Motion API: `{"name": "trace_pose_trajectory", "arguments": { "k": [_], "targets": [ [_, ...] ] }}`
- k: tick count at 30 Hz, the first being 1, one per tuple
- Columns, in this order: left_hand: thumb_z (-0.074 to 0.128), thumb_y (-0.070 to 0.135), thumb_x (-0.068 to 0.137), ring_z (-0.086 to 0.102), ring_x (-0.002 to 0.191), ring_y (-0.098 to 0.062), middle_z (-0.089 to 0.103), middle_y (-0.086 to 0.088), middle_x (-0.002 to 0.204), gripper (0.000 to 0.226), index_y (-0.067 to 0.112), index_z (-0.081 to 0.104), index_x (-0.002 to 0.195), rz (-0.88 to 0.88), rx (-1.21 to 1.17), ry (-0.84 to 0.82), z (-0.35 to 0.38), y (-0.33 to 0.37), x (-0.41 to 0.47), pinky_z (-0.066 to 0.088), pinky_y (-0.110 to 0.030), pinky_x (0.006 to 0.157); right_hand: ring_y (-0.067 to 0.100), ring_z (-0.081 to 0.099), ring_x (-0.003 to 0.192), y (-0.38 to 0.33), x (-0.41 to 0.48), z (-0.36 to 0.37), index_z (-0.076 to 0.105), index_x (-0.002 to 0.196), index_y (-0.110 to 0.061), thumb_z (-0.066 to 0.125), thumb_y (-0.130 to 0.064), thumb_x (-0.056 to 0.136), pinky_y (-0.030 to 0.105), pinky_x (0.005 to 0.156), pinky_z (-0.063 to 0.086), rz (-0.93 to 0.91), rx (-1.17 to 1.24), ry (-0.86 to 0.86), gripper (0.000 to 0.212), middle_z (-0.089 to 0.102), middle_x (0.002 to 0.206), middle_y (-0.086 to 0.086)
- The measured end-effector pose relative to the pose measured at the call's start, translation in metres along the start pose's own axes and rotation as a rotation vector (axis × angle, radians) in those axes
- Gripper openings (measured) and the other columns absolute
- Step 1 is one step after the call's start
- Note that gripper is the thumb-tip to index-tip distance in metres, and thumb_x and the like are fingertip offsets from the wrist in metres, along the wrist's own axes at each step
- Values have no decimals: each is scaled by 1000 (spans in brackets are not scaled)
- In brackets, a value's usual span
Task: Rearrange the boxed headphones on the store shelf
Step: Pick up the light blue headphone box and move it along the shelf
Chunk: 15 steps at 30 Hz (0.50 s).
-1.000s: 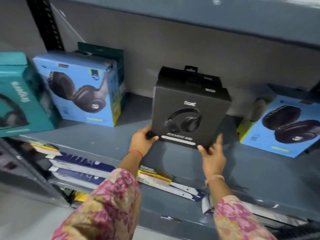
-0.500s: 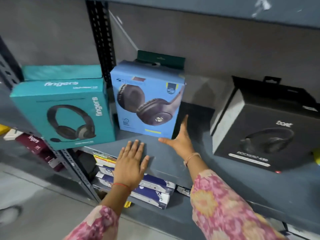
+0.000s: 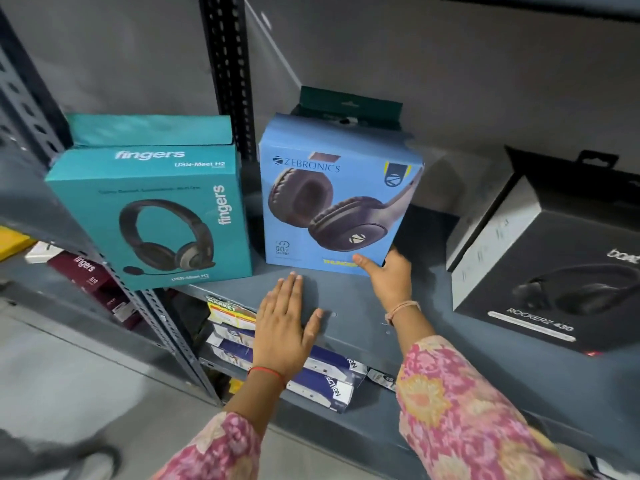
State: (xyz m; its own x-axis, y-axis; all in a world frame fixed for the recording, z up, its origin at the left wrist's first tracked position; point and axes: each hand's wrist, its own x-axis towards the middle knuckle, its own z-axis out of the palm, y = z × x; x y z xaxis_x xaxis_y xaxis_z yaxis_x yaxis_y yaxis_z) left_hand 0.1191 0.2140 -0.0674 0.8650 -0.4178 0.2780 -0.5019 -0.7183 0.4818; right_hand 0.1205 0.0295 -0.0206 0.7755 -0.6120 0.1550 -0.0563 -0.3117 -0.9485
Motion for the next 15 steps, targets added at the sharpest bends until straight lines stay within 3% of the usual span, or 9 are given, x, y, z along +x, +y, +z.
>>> {"name": "trace_pose_trajectory", "arguments": {
  "k": [2, 5, 7, 9, 11, 15],
  "targets": [
    [38, 61, 79, 31, 134, -34, 35, -22, 145, 83, 2, 30, 137, -154, -287, 97, -9, 9, 0, 18, -33, 110, 14, 58, 79, -2, -12, -9, 62, 99, -1, 72, -8, 72, 3, 58, 42, -3, 0, 13, 29, 63, 91, 2],
    [61, 49, 67, 21, 138, -31, 25, -19, 148, 95, 6, 21, 141, -340, -603, 206, -31, 16, 8, 18, -42, 114, 5, 57, 76, -6, -39, -29, 61, 100, -3, 72, -6, 72, -1, 60, 41, -8, 2, 9, 30, 63, 93, 1],
    [68, 44, 63, 26, 138, -23, 27, -11, 151, 100, 16, 16, 144, -300, -782, 110, -47, 13, 15, 24, -48, 114, -7, 57, 73, -11, -57, -46, 61, 98, -7, 72, -6, 72, -1, 60, 40, -19, -28, -14, 28, 63, 92, -4],
    [68, 30, 67, 41, 131, -16, 39, -3, 147, 91, 24, 19, 144, -199, -947, -77, -61, 16, 15, 34, -47, 110, -17, 55, 60, -18, -71, -62, 62, 90, -12, 71, -9, 73, 1, 56, 40, -7, -62, -40, 19, 64, 83, -7],
    [65, 24, 72, 47, 126, -12, 46, 1, 142, 81, 29, 23, 142, -125, -1003, -175, -72, 21, 9, 37, -45, 108, -16, 53, 52, -27, -82, -75, 64, 83, -12, 71, -12, 74, 5, 51, 39, 11, -70, -59, 11, 63, 72, -9],
    [66, 25, 75, 49, 124, -14, 50, 5, 138, 76, 34, 27, 140, -89, -1044, -184, -93, 30, -3, 38, -45, 107, -8, 53, 50, -41, -97, -85, 66, 73, -8, 72, -18, 73, 12, 50, 41, 21, -88, -51, 11, 64, 66, -6]
  ]
}}
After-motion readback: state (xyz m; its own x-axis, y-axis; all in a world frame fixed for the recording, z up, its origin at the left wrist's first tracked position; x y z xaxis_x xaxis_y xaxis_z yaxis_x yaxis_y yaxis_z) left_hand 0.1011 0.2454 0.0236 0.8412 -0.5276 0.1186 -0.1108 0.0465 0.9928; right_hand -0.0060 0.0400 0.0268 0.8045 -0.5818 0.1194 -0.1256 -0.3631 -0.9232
